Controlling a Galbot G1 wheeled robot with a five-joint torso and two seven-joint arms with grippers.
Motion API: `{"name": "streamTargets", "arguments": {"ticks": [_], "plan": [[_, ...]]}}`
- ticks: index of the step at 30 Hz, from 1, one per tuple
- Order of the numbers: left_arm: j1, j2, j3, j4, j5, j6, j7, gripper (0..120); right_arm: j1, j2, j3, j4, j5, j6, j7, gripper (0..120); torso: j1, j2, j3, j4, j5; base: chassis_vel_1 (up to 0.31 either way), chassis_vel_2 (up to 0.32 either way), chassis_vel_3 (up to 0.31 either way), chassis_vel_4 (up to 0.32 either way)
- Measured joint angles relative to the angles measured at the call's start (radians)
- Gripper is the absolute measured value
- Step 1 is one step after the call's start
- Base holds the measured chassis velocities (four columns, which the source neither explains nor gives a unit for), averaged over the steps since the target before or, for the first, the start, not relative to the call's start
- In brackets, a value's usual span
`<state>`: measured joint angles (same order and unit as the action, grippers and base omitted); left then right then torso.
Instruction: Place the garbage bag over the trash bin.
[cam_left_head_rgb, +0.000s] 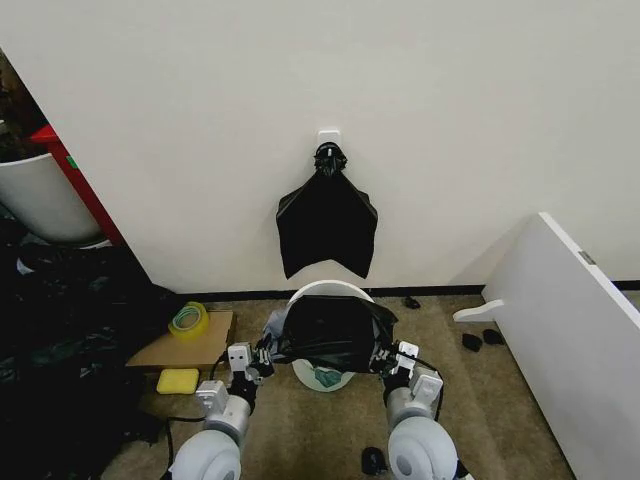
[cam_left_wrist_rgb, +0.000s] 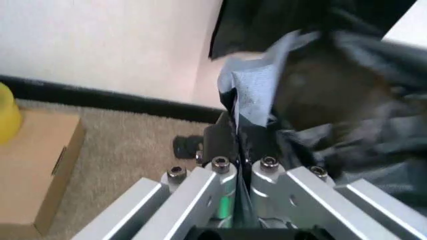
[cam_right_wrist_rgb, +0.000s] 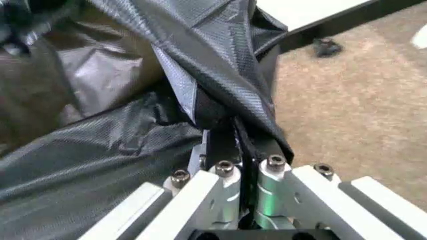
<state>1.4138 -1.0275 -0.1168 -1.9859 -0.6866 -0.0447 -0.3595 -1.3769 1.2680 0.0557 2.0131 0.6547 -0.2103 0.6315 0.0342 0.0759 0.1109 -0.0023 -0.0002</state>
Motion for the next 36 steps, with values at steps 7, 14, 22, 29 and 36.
{"name": "streamTargets", "arguments": {"ticks": [7,14,22,29,36], "plan": [[-0.011,0.004,0.0,-0.021,-0.003,-0.007,0.0,0,-0.01,-0.019,0.0,0.012,-0.028,0.097,-0.097,0,0.0,0.0,0.0,-0.0002,-0.0002,0.0,0.0,0.0,0.0],[0.002,0.025,-0.001,-0.021,-0.004,0.016,-0.004,0,-0.036,-0.038,0.003,0.038,-0.053,0.021,-0.057,0,0.0,0.0,0.0,-0.0003,-0.0004,0.0,0.0,0.0,0.0],[-0.001,0.018,0.009,0.045,0.008,0.054,-0.009,0,-0.011,-0.005,-0.01,-0.031,-0.057,-0.067,0.017,0,0.0,0.0,0.0,-0.0001,-0.0006,0.0,0.0,0.0,0.0],[-0.034,0.007,0.009,0.098,0.012,0.065,-0.018,0,0.02,0.019,-0.018,-0.081,-0.041,-0.098,0.035,0,0.0,0.0,0.0,-0.0002,-0.0004,0.0,0.0,0.0,0.0],[-0.066,-0.03,0.018,0.165,0.028,0.059,-0.024,0,0.051,0.035,-0.02,-0.141,-0.052,-0.068,0.021,0,0.0,0.0,0.0,-0.0002,-0.0004,0.0,0.0,0.0,0.0]]}}
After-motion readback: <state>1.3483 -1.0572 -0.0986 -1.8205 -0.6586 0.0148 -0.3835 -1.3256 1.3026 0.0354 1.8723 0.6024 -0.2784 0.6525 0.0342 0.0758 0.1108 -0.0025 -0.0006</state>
